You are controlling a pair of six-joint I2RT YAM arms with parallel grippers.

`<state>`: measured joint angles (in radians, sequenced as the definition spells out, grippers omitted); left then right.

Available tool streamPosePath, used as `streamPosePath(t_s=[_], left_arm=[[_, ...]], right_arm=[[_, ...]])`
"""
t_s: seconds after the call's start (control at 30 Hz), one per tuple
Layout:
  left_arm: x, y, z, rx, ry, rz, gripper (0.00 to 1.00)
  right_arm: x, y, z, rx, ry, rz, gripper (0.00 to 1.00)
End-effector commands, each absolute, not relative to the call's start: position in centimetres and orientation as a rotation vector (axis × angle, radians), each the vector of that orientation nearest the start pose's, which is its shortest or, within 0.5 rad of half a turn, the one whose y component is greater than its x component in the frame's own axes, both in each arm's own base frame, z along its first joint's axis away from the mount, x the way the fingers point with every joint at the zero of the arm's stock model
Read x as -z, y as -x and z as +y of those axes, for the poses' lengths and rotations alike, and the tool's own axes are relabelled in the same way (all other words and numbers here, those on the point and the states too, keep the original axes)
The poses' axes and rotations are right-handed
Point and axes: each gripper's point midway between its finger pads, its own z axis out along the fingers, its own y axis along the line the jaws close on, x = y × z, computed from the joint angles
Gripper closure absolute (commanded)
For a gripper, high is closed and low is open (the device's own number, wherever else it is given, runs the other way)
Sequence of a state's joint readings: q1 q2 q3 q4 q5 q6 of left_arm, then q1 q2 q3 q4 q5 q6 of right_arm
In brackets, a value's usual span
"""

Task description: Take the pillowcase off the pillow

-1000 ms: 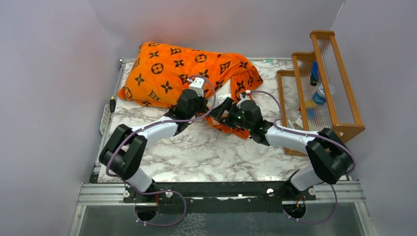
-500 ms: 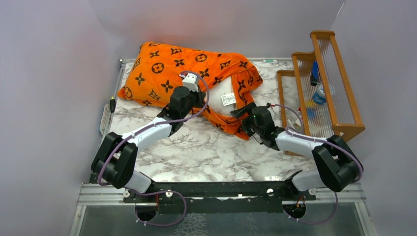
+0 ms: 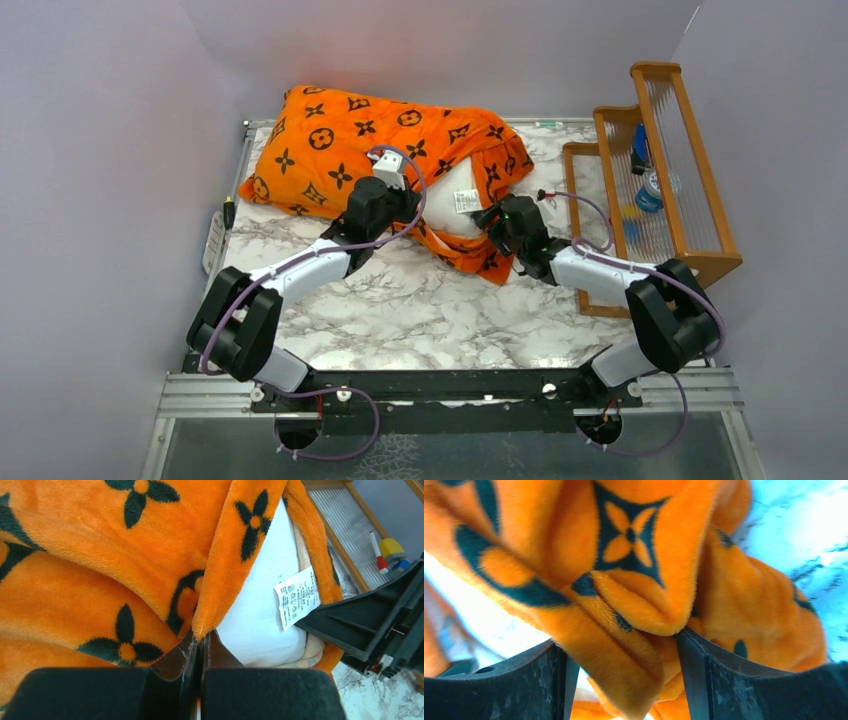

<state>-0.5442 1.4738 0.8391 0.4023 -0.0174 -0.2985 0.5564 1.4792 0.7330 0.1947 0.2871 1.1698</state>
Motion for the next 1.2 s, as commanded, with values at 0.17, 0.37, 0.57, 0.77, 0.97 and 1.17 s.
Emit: streamPosePath(t_s=[0.17,0.37,0.57,0.77,0.97,1.17], left_arm=[[-19.9,-37.9,-24.6,0.598,-0.266,1.826,1.00],[-19.8,-37.4,-23.3,0.537,-0.264,1.854,1.00],[-20.1,-36.7,-24.0,0.576,-0.313,1.857,1.00],[-16.9,-35.7,-27.1,0.622,-0.395,1.930,1.00],[-13.7,-35.4,-28.8,0.651,-0.422,1.999,1.00],[-12.1,-35.4,-29.9,0.681,-0.436,2.036,1.00]], right_arm=[[-3.3,-34.2,15.0,-0.444,-1.039,2.163,0.20],[-1.9,-34.3,10.4,-0.320,-1.158,2.150,0.09],[-1.9,-36.5,11.5,-0.328,-1.041,2.197,0.06],[-1.6,-39.3,14.0,-0.304,-0.850,2.269,0.02],[-0.1,-40.7,15.3,-0.272,-0.740,2.362,0.00],[-4.4,-42.0,24.0,-0.867,-0.208,2.246,0.00]])
